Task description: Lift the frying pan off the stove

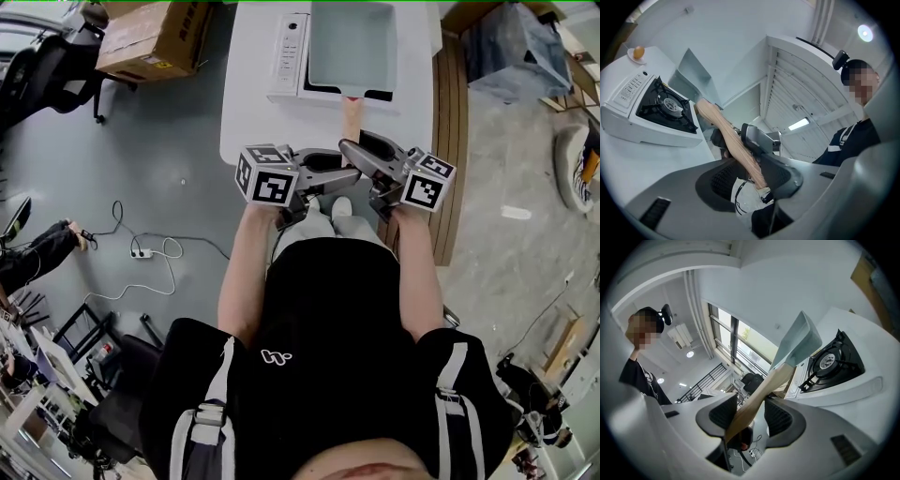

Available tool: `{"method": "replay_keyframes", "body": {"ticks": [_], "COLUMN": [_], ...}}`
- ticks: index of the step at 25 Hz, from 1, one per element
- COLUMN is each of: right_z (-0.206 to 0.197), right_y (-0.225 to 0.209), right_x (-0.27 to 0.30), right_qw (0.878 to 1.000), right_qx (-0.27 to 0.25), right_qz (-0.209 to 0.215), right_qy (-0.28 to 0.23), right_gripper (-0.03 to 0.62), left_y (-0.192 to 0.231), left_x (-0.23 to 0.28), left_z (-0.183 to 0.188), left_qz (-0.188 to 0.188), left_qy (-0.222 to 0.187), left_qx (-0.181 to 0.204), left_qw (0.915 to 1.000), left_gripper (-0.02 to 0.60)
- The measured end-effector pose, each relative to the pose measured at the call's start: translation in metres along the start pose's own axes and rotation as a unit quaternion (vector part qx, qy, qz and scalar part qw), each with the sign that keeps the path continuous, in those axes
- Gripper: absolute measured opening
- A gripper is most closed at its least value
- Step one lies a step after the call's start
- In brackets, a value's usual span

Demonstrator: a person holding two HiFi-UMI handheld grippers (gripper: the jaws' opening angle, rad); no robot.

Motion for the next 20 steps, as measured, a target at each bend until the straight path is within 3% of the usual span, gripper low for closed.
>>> {"method": "replay_keyframes", "body": {"ticks": [20], "right_z": [-0.0103], "right_y": [0.0092], "right_x": [-0.0001], "right_qw": [1.000], "right_qx": [0.001], "right_qz": [-0.010], "right_qy": [-0.012], "right_gripper": [0.190], "left_y": [-0.0050], "left_x": [-0.0068], "left_z": [-0.0096], "left_qz": [-0.014], "left_qy": [0.002], "left_qx": [-0.001], "left_qw": [0.9999], "left_gripper": [0.166]}}
Point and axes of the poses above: the fingertips, and each gripper's own axes: x forward along the fingers, y to its left, z out of its top, the point moved 5 cm from there along -x, backward along the fingers, and after that the axes turned 13 degrees about z, right-handed, at the moved point
